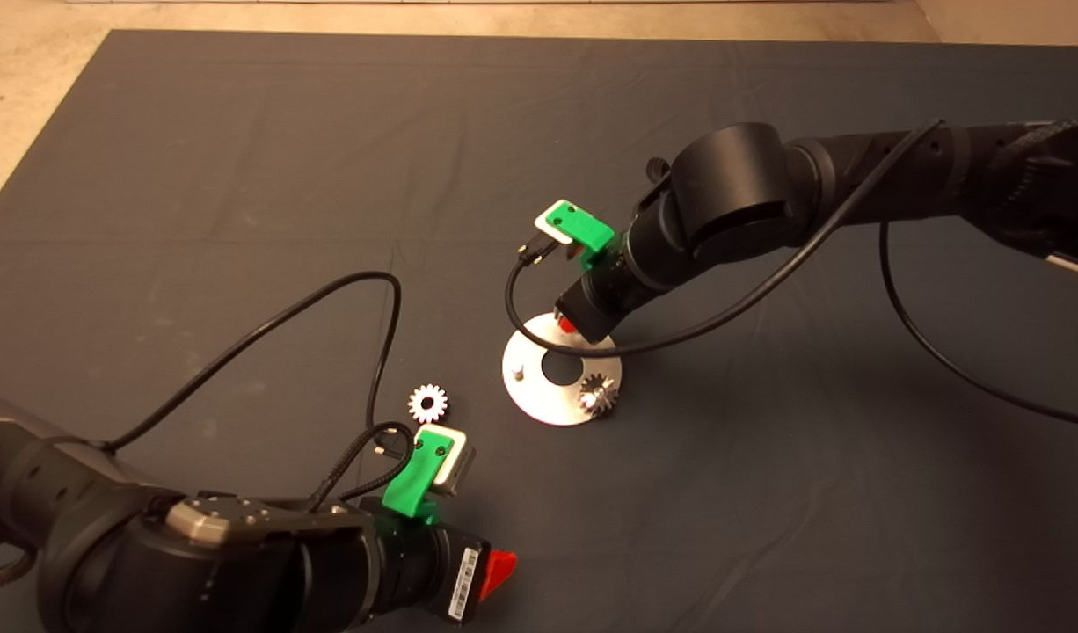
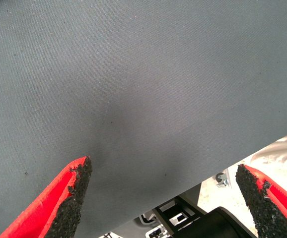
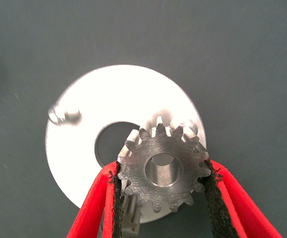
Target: Install three planetary gears onto the carrier pins
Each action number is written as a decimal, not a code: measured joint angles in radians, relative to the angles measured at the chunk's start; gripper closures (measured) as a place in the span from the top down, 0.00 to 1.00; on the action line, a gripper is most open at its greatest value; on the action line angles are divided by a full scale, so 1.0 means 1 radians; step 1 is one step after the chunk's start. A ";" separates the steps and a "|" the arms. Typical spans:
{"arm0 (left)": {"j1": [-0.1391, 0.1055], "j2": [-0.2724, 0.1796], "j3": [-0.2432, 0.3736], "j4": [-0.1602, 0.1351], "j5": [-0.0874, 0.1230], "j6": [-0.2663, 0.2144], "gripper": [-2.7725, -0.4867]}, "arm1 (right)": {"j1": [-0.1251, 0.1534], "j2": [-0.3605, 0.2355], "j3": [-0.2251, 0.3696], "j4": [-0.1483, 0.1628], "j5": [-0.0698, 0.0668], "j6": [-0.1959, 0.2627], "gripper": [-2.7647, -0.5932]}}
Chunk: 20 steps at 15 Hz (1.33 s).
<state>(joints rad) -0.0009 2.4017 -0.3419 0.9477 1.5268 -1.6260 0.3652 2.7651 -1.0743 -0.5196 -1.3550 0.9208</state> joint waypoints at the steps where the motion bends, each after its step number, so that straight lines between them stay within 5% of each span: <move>1: 0.000 0.000 0.000 0.000 0.000 0.000 0.69 | -0.025 -0.001 0.000 0.000 -0.021 -0.015 0.15; 4: 0.000 0.000 0.000 0.000 0.000 0.000 0.69 | -0.025 -0.004 0.000 0.000 -0.028 -0.019 0.15; 20: -0.014 0.000 0.000 0.000 0.000 0.000 0.69 | -0.023 -0.003 -0.043 -0.006 -0.020 -0.019 0.15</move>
<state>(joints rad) -0.0149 2.4015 -0.3419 0.9477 1.5268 -1.6260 0.3419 2.7619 -1.1170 -0.5257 -1.3753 0.9019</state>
